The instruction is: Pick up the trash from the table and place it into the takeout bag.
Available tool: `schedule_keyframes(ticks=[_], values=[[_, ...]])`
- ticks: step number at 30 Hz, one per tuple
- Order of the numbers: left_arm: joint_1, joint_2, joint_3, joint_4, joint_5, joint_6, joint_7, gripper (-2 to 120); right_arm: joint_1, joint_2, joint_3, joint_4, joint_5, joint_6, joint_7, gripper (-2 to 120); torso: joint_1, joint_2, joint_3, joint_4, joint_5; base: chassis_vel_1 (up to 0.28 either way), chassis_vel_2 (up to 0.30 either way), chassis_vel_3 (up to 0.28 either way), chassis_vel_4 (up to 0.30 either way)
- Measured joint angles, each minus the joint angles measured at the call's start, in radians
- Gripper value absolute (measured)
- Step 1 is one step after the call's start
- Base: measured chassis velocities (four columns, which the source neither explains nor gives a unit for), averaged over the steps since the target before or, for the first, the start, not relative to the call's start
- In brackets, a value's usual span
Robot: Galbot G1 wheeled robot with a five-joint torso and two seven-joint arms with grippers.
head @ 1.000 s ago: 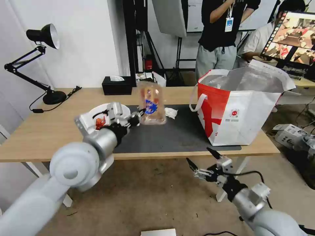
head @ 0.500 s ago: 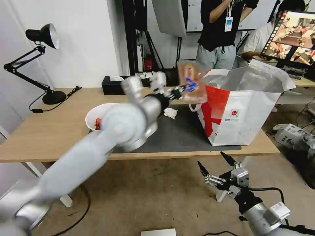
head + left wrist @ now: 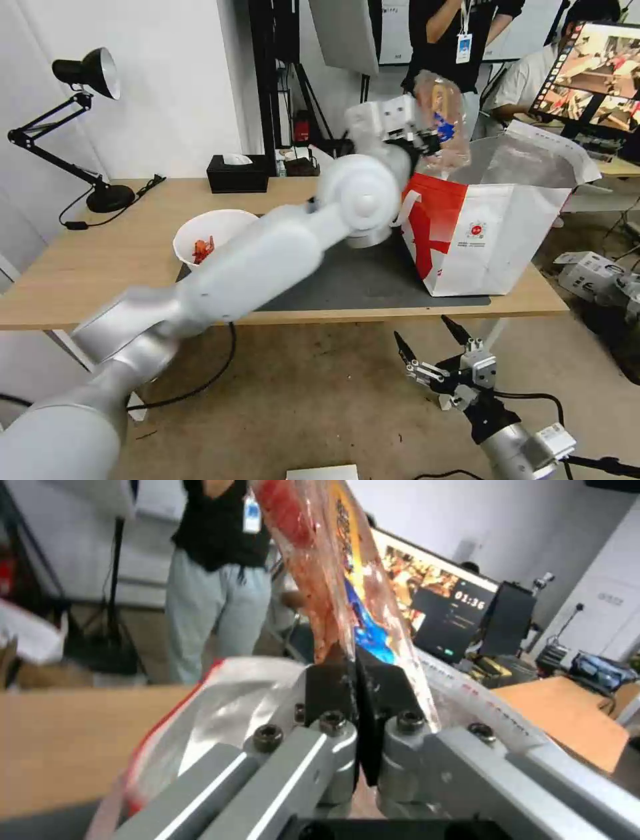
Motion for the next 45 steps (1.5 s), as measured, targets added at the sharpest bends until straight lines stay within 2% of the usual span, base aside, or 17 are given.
schedule_keyframes(ticks=[1, 4, 11, 14, 18, 21, 23, 24, 26, 28, 33, 36, 37, 40, 41, 42, 45], values=[[0.0, 0.0, 0.0, 0.0, 0.0, 0.0, 0.0, 0, 0.0, 0.0, 0.0, 0.0, 0.0, 0.0, 0.0, 100, 0.0, 0.0, 0.0, 0.0, 0.0, 0.0, 0.0, 0.0, 0.0], [-0.001, -0.052, 0.047, 0.073, 0.128, -0.01, 0.078, 0, -0.003, 0.012, -0.003, 0.003, 0.0, 0.001, 0.0, 100, 0.0, 0.0, 0.0, -0.0001, 0.0, 0.0, 0.0, 0.0, 0.0], [-0.001, -0.087, 0.094, 0.158, 0.271, -0.01, 0.164, 0, 0.002, 0.029, -0.02, 0.011, 0.0, 0.001, 0.002, 100, 0.0, 0.0, 0.0, 0.0001, -0.0001, 0.0, 0.0, 0.0, 0.0], [-0.002, -0.106, 0.117, 0.234, 0.375, -0.009, 0.222, 0, 0.003, 0.041, -0.026, 0.014, 0.0, 0.001, 0.003, 100, 0.0, 0.0, 0.0, 0.0002, -0.0002, 0.0, 0.0, 0.0, 0.0], [-0.007, -0.115, 0.13, 0.283, 0.437, 0.023, 0.26, 0, 0.003, 0.047, -0.031, 0.018, 0.0, 0.001, 0.004, 100, 0.0, 0.0, 0.0, 0.0001, -0.0002, 0.0, 0.0, 0.0, 0.0], [-0.011, -0.111, 0.135, 0.284, 0.443, 0.054, 0.276, 1, 0.005, 0.05, -0.032, 0.02, 0.0, 0.001, 0.005, 100, 0.0, 0.0, 0.0, 0.0001, -0.0003, 0.0, 0.0, 0.0, 0.0], [-0.012, -0.108, 0.137, 0.281, 0.439, 0.064, 0.277, 5, 0.006, 0.051, -0.032, 0.02, 0.0, 0.001, 0.005, 100, 0.0, 0.0, 0.0, 0.0001, -0.0003, 0.0, 0.0, 0.0, 0.0], [-0.012, -0.102, 0.138, 0.268, 0.41, 0.073, 0.277, 14, 0.009, 0.051, -0.032, 0.021, 0.001, 0.001, 0.006, 100, 0.0, 0.0, 0.0, 0.0002, -0.0003, 0.0, 0.0, 0.0, 0.0], [-0.014, -0.099, 0.137, 0.255, 0.373, 0.077, 0.263, 17, 0.013, 0.051, -0.031, 0.021, 0.002, 0.0, 0.006, 100, 0.0, 0.0, 0.0, 0.0002, -0.0003, 0.0, 0.0, 0.0, 0.0], [-0.021, -0.098, 0.127, 0.244, 0.327, 0.079, 0.239, 30, 0.018, 0.052, -0.033, 0.021, 0.002, -0.001, 0.007, 100, 0.0, 0.0, 0.0, 0.0001, -0.0003, 0.0, 0.0, 0.0, 0.0], [-0.026, -0.099, 0.097, 0.231, 0.269, 0.071, 0.207, 43, 0.02, 0.054, -0.038, 0.02, 0.002, -0.002, 0.008, 100, 0.0, 0.0, 0.0, 0.0002, -0.0003, 0.0, 0.0, 0.0, 0.0], [-0.024, -0.085, 0.05, 0.173, 0.191, 0.055, 0.131, 59, 0.026, 0.048, -0.036, 0.02, 0.007, -0.004, 0.012, 100, 0.0, 0.0, 0.0, -0.0003, -0.0003, 0.0, 0.0, 0.0, 0.0], [-0.024, -0.085, 0.05, 0.173, 0.191, 0.055, 0.131, 59, 0.026, 0.048, -0.036, 0.02, 0.007, -0.004, 0.012, 100, 0.0, 0.0, 0.0, -0.0003, -0.0003, 0.0, 0.0, 0.0, 0.0], [0.006, -0.004, -0.005, 0.054, 0.134, 0.047, 0.053, 71, 0.04, 0.04, -0.021, 0.029, 0.027, -0.011, 0.032, 100, 0.0, 0.0, 0.0, -0.0003, -0.0003, 0.0, 0.0, 0.0, 0.0], [0.031, 0.049, -0.028, -0.012, 0.12, 0.045, 0.017, 77, 0.046, 0.039, -0.012, 0.033, 0.035, -0.021, 0.039, 100, 0.0, 0.0, 0.0, 0.0002, -0.0007, 0.0, 0.0, 0.0, 0.0], [0.031, 0.049, -0.028, -0.012, 0.12, 0.045, 0.017, 77, 0.046, 0.039, -0.012, 0.033, 0.035, -0.021, 0.039, 100, 0.0, 0.0, 0.0, 0.0002, -0.0007, 0.0, 0.0, 0.0, 0.0], [0.097, 0.173, -0.079, -0.152, 0.109, 0.038, -0.029, 90, 0.066, 0.036, 0.001, 0.035, 0.05, -0.033, 0.049, 100, 0.0, 0.0, 0.0, 0.0006, -0.0008, 0.0, 0.0, 0.0, 0.0]])
